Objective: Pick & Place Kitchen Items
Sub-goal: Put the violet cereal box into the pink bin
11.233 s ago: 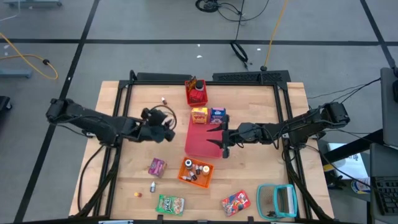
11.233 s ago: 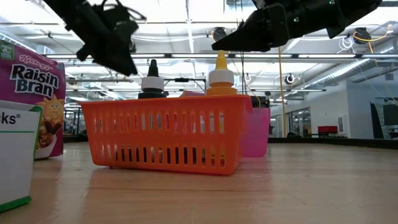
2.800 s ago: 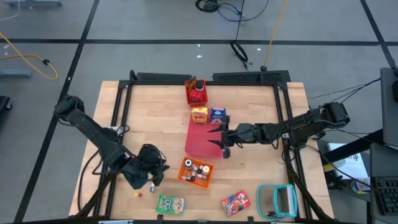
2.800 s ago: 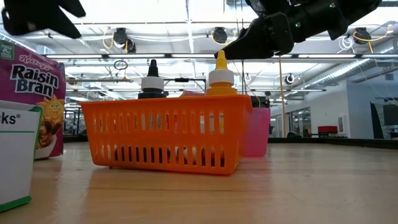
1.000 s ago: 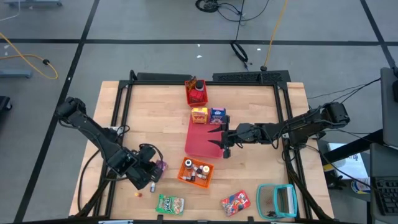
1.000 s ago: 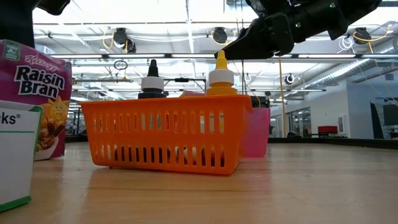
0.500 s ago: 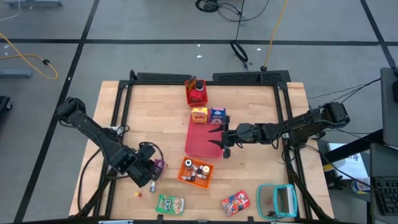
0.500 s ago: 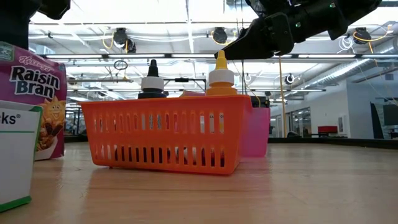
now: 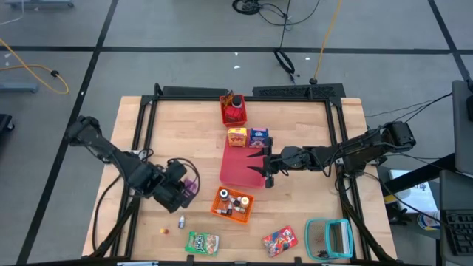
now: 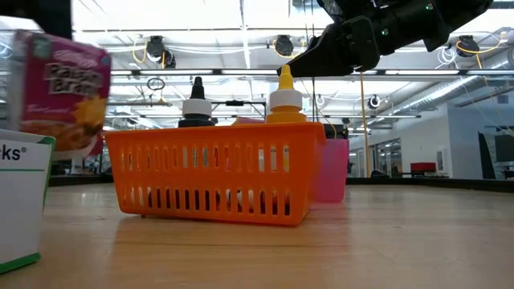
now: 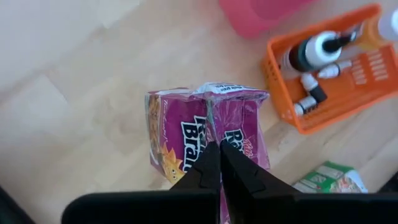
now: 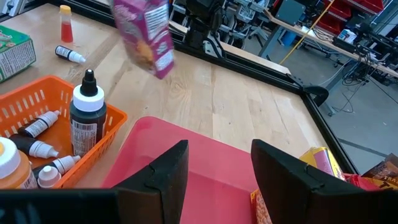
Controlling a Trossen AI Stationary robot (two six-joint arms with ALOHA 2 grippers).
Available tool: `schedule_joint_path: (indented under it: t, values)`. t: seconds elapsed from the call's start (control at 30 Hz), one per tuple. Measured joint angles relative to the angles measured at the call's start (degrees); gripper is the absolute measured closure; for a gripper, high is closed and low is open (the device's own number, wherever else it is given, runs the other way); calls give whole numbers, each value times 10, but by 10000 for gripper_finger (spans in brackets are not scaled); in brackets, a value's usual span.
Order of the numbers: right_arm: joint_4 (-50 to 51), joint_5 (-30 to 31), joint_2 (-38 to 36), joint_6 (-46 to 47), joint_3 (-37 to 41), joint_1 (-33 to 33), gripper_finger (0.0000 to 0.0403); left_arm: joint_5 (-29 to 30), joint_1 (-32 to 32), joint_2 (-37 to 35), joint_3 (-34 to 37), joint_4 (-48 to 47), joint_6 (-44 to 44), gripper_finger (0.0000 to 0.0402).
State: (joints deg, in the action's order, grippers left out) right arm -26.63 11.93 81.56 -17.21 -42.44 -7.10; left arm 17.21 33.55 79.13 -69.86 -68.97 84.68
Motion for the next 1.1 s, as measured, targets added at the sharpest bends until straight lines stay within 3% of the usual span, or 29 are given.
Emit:
schedule_joint_path:
  t: [0.13, 0.5, 1.1]
  values:
    - [0, 0, 0, 0, 0, 0, 234, 26, -34, 0, -22, -5, -60, 402]
    - [0, 0, 0, 0, 0, 0, 234, 28, -164, 0, -44, 15, -256, 401]
    - [0, 0, 0, 0, 0, 0, 234, -49, -311, 3, -46, 205, -592, 401]
